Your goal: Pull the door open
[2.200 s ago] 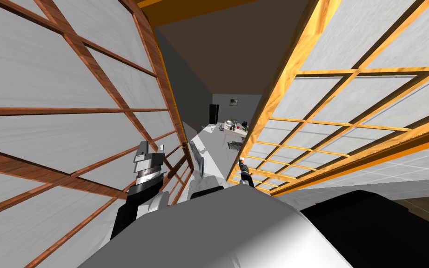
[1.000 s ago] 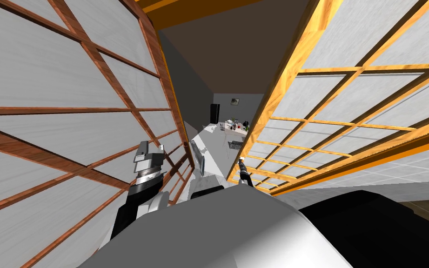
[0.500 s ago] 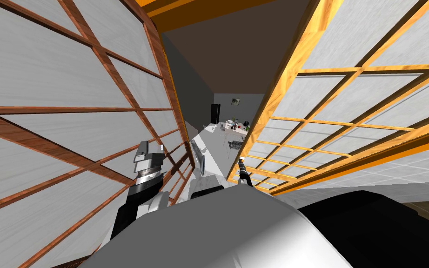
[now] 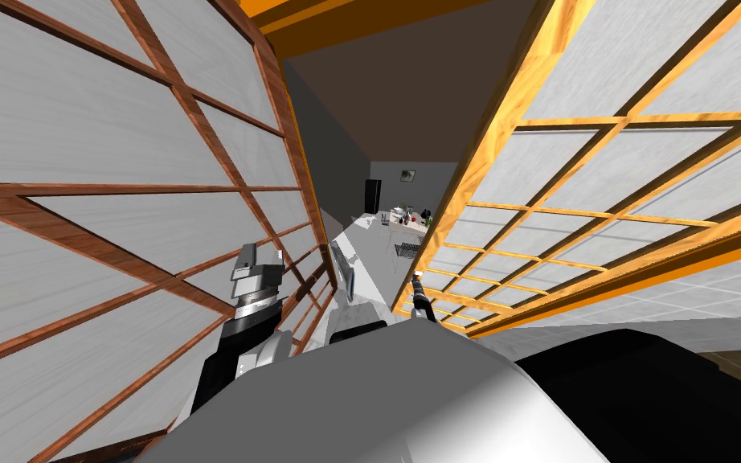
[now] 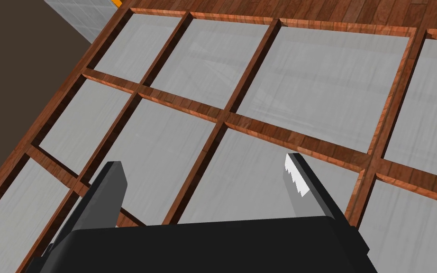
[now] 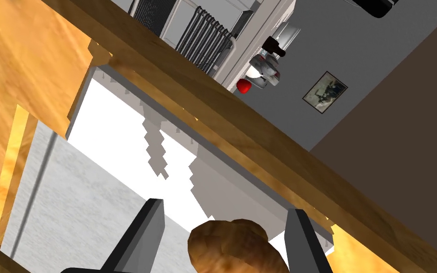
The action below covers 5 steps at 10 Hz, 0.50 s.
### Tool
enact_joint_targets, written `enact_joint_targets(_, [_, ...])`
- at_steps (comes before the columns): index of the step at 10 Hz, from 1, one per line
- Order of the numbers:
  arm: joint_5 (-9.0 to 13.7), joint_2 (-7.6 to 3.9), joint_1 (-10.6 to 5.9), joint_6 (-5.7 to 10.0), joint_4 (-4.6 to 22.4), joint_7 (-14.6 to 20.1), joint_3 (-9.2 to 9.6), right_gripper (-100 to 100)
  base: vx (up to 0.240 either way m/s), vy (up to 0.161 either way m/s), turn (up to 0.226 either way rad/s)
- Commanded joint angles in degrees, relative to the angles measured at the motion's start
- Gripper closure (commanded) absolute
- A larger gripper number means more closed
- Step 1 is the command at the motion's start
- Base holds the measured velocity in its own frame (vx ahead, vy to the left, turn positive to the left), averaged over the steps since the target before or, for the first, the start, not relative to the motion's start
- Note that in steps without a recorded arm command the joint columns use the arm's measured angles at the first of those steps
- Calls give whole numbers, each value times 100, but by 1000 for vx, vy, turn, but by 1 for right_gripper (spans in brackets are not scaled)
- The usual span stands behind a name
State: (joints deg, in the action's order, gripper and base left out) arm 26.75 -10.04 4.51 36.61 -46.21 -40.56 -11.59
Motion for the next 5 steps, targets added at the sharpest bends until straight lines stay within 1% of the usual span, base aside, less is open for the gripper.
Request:
enact_joint_targets(1, [27,-58,6,81,207,74,-64,100,-6,-1,5])
enact_joint_targets(2, [16,-63,-14,103,231,307,-46,100,-18,-6,10])
enact_joint_targets(3, [16,-63,-14,103,231,307,-46,100,-17,-3,6])
enact_joint_targets(4, [6,-69,-34,126,255,529,-28,100,-28,-5,30])
enact_joint_targets(5, [-6,-75,-55,150,281,675,-10,100,-43,-12,38])
